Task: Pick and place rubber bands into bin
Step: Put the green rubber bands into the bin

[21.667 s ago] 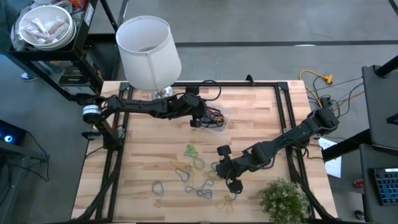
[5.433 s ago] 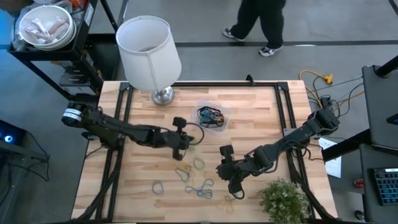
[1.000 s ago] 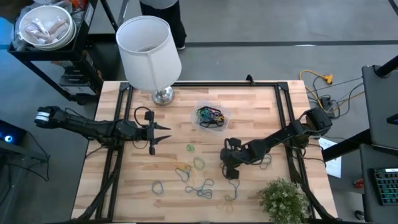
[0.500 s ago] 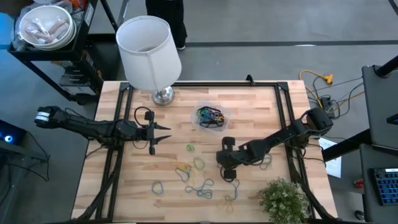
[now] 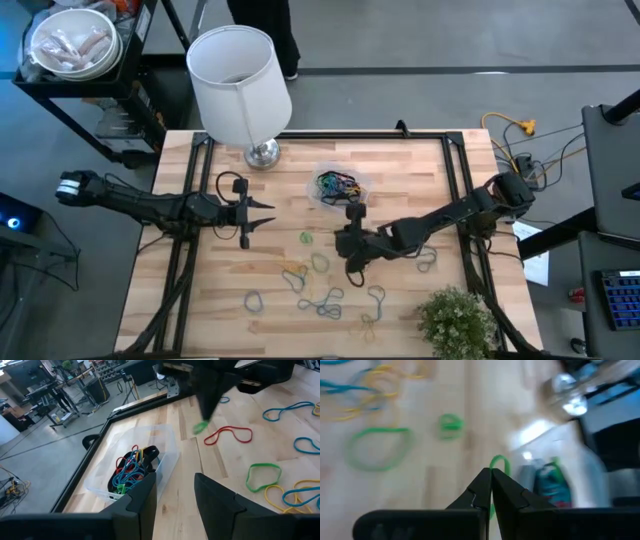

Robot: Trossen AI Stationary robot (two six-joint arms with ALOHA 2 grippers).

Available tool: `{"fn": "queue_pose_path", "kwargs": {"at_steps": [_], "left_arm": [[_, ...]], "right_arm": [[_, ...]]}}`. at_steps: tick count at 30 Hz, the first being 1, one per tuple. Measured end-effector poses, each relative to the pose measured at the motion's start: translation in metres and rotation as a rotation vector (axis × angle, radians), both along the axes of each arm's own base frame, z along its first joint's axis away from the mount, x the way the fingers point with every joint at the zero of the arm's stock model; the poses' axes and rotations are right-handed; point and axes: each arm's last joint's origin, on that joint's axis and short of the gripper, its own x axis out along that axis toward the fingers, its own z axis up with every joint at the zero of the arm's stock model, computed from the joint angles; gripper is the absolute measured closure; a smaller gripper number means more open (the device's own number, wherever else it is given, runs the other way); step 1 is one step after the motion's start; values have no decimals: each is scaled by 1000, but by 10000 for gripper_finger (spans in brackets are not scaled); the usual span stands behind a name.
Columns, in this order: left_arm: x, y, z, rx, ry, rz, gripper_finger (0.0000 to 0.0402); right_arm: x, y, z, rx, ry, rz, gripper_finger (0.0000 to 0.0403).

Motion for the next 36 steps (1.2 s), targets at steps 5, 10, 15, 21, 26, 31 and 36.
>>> {"fn": "queue_pose_path", "kwargs": {"at_steps": [5, 10, 15, 21, 26, 31, 36], "left_arm": [[0, 0, 0, 0, 1, 0, 285], [0, 0, -1, 0, 4, 0, 285], [0, 0, 0, 0, 3, 0, 285], [0, 0, 0, 0, 3, 0, 285], [0, 0, 0, 0, 3, 0, 285], [0, 0, -1, 0, 4, 0, 285], [1, 0, -1, 1, 6, 0, 285]], "right_arm": [[13, -28, 14, -85, -20, -70, 394], [21, -67, 23, -94, -39, -177, 394], [21, -108, 21, -28, -49, -284, 394], [18, -142, 10, 99, -40, -341, 394], [19, -153, -1, 120, -12, -359, 394], [21, -158, -10, 158, 3, -368, 394], [22, -158, -14, 206, 6, -358, 385]]}}
